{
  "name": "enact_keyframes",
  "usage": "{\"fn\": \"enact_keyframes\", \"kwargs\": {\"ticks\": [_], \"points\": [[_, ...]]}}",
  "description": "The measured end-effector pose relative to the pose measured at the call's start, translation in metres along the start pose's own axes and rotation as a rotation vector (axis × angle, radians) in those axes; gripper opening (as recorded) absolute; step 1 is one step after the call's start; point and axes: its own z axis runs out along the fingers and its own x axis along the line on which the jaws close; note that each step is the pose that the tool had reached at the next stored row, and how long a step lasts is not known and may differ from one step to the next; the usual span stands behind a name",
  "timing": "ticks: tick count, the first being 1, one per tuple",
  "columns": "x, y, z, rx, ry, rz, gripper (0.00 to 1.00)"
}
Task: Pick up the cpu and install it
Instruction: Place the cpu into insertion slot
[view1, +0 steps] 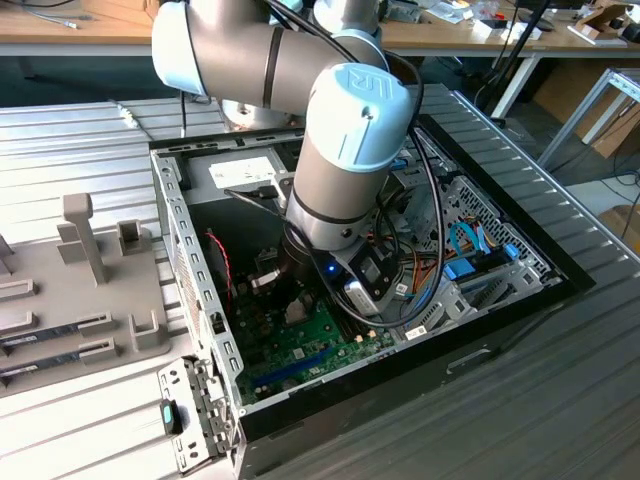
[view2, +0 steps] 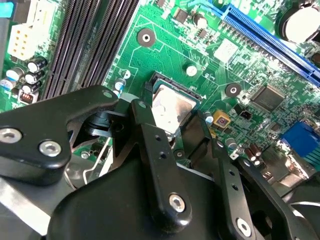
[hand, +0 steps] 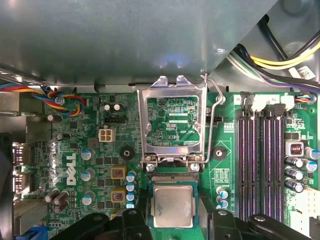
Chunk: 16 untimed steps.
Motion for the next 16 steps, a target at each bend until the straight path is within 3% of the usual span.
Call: {"fn": "enact_keyframes", "kwargs": {"ticks": [8,10,13,16], "points": [[0.0,0.0,0.0002,-0.0004,-0.0002,0.0,0.47],[0.0,0.0,0.0002,-0.0005,-0.0002,0.0,0.55],[0.0,-0.0001,0.0,-0.0004,-0.0001,0.0,0.55],[0.0001,0.0,-0.0042,-0.0004,-0.0001,0.0,0.55]]}}
